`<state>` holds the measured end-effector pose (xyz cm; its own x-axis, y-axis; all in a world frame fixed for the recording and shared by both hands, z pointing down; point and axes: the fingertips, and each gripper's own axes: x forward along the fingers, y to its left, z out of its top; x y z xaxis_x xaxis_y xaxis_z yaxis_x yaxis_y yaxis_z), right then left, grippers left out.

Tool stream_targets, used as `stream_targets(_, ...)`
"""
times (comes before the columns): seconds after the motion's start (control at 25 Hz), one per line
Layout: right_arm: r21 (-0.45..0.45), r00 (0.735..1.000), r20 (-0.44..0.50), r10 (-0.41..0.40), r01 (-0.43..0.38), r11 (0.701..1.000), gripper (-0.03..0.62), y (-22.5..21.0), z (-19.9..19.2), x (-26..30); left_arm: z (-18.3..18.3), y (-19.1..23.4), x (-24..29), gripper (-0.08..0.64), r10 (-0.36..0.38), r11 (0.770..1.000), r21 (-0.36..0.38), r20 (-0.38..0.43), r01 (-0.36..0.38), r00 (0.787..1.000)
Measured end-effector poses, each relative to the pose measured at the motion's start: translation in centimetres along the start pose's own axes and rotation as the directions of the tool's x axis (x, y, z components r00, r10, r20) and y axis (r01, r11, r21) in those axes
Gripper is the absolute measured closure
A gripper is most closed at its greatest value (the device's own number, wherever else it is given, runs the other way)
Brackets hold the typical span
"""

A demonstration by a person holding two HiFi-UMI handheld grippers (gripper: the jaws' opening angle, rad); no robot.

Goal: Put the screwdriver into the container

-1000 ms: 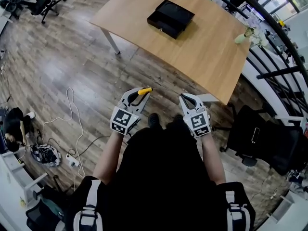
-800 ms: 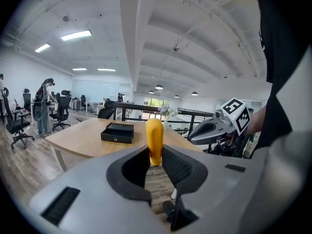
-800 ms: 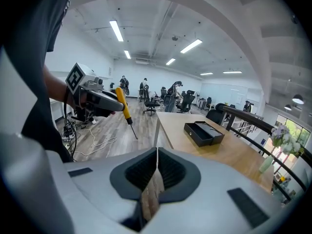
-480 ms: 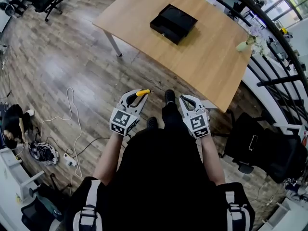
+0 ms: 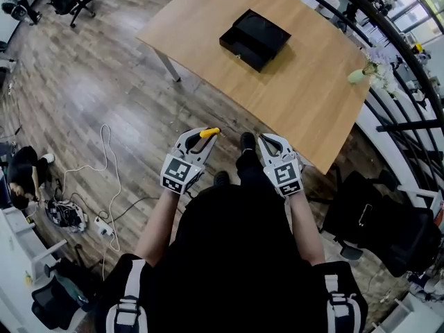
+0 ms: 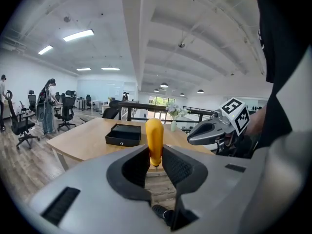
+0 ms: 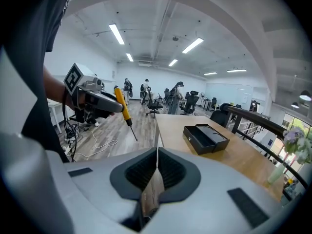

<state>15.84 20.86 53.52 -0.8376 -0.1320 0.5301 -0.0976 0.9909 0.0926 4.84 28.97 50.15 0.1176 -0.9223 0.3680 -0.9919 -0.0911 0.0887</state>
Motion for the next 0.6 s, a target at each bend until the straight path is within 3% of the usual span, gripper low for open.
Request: stream_targets(0.6, -0.009, 0.998, 0.019, 0.057, -0.057, 0.998, 0.565, -8.1, 1.7, 4.2, 4.4, 3.6, 6.3, 0.477, 0.069, 0.998, 0.006, 0.005, -0.069, 0.998)
